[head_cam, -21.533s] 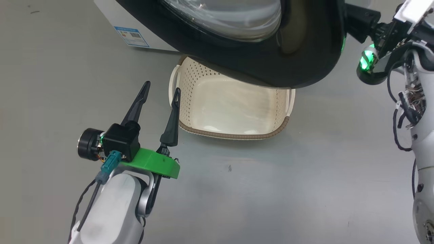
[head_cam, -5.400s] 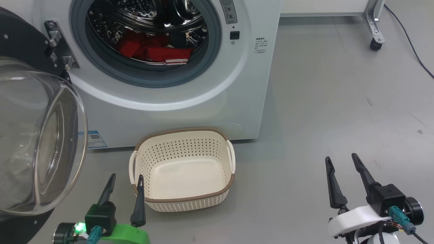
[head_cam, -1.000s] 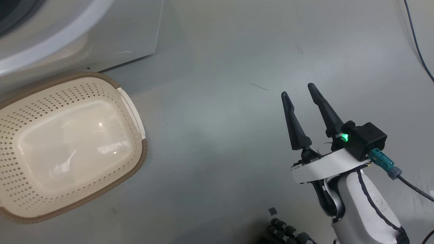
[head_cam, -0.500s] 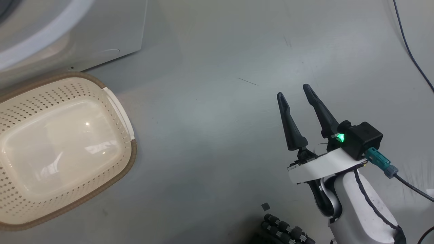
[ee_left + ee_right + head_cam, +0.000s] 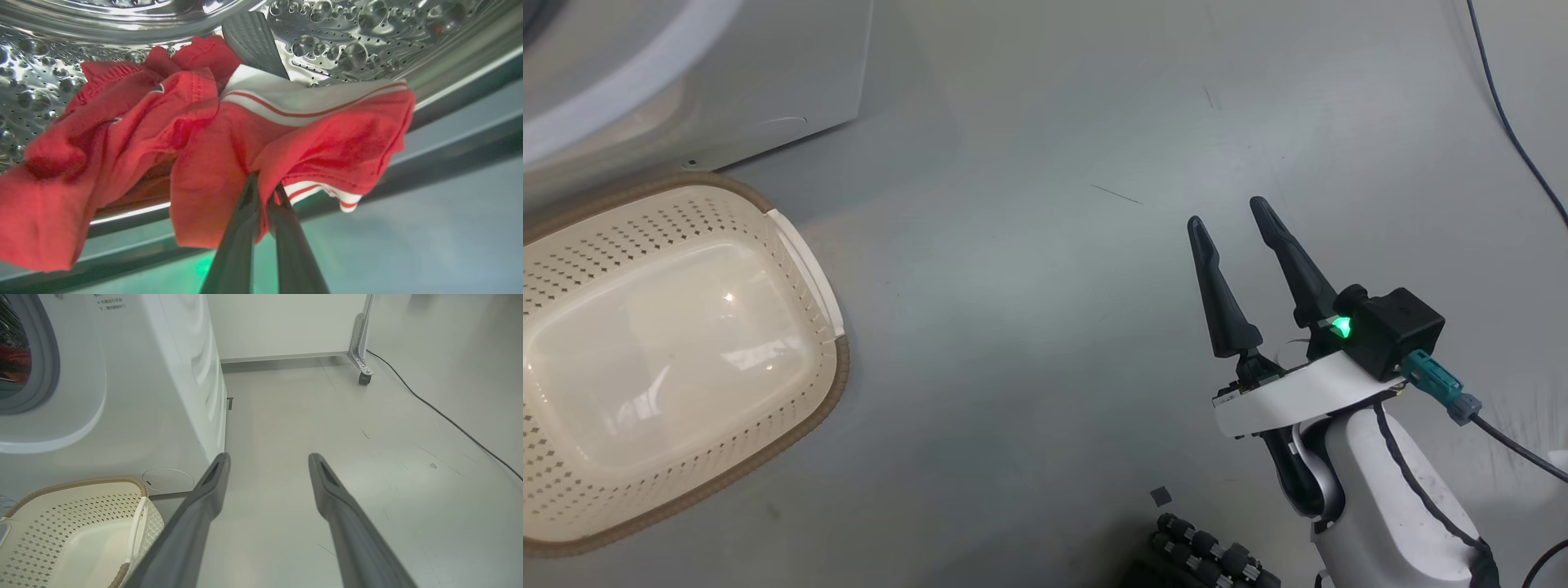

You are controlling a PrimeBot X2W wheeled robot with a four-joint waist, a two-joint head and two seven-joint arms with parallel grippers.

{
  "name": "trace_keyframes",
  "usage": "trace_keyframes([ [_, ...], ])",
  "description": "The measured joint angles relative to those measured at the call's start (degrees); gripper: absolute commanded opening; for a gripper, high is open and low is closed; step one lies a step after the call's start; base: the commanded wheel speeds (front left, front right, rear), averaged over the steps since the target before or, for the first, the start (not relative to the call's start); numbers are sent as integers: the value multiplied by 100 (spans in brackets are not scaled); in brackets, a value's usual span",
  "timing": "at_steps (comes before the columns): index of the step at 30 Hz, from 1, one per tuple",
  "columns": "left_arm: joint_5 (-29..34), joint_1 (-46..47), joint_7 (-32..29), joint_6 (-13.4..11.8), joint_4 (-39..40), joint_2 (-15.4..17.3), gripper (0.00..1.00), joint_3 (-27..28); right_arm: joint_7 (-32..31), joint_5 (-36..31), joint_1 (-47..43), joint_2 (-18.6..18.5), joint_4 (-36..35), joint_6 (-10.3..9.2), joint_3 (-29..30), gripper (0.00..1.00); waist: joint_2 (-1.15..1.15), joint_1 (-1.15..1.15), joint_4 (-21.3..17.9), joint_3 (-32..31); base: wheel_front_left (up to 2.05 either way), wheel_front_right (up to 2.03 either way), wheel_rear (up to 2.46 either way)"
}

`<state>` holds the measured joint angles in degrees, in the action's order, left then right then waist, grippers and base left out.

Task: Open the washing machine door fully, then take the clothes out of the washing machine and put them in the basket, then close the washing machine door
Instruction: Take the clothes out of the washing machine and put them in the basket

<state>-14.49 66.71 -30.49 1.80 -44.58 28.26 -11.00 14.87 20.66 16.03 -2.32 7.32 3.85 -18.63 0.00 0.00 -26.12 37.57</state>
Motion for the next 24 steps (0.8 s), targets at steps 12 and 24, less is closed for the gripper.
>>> trace_keyframes([
  [12,-131,-5,923,-49,214,-265,0,175,0,-241,25,2,-1,-45,232,100,0,0,286,-64,0,0,0],
  [24,-365,-460,2212,-109,645,-678,0,398,0,-531,41,-5,-7,-42,493,100,0,0,711,-201,0,0,0],
])
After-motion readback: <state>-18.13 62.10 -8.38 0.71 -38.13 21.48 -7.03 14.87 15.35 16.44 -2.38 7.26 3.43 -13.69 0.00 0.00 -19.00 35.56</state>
